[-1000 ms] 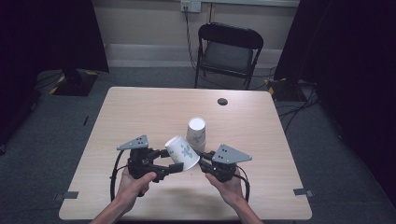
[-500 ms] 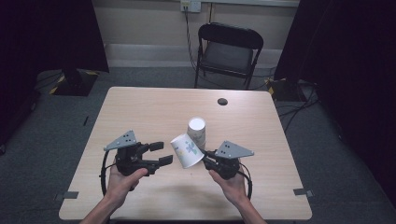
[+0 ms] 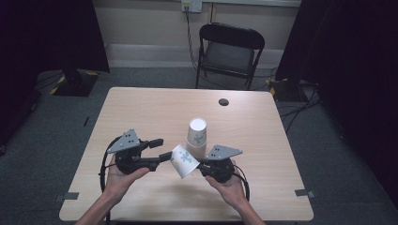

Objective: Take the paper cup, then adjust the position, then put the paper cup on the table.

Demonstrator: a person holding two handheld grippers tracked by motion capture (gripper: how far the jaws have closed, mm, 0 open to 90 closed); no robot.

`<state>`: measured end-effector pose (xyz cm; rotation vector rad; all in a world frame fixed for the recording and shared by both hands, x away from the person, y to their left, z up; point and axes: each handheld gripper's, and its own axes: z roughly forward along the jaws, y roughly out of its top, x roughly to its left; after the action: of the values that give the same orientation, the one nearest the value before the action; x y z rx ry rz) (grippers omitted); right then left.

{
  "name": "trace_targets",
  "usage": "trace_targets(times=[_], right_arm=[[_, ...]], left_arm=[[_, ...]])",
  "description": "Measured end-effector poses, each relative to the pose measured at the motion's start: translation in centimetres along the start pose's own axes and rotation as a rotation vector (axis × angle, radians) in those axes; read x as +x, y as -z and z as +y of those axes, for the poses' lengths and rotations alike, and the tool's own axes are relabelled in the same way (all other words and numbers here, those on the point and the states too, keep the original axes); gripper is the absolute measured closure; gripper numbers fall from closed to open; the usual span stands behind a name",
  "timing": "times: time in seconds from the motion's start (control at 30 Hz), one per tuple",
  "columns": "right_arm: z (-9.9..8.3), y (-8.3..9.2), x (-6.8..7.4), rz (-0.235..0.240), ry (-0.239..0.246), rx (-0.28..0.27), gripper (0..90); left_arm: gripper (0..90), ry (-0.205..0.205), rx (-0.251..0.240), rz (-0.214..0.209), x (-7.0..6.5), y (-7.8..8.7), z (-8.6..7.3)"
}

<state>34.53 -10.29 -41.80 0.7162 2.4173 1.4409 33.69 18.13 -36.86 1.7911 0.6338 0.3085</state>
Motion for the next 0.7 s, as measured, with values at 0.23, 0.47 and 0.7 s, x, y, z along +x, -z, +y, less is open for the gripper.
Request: trace_targets(times=[0.23, 0.47, 0.7], right_arm=[[0.0, -0.5, 0.5, 0.030, 0.025, 0.077, 86.0], [-0.5, -1.0, 0.1, 0.039, 0.006, 0.131, 86.0], [-0.6, -1.1, -0.3, 0.035, -0.001, 0.158, 86.0]], left_arm=[[40.7, -0.075, 0.049, 0.008, -0.4, -0.5, -0.3], [45.4, -0.107, 0.075, -0.081, -0.9, -0.9, -0.4], [32.1, -0.148, 0.142, -0.147, -1.0, -1.7, -1.3]])
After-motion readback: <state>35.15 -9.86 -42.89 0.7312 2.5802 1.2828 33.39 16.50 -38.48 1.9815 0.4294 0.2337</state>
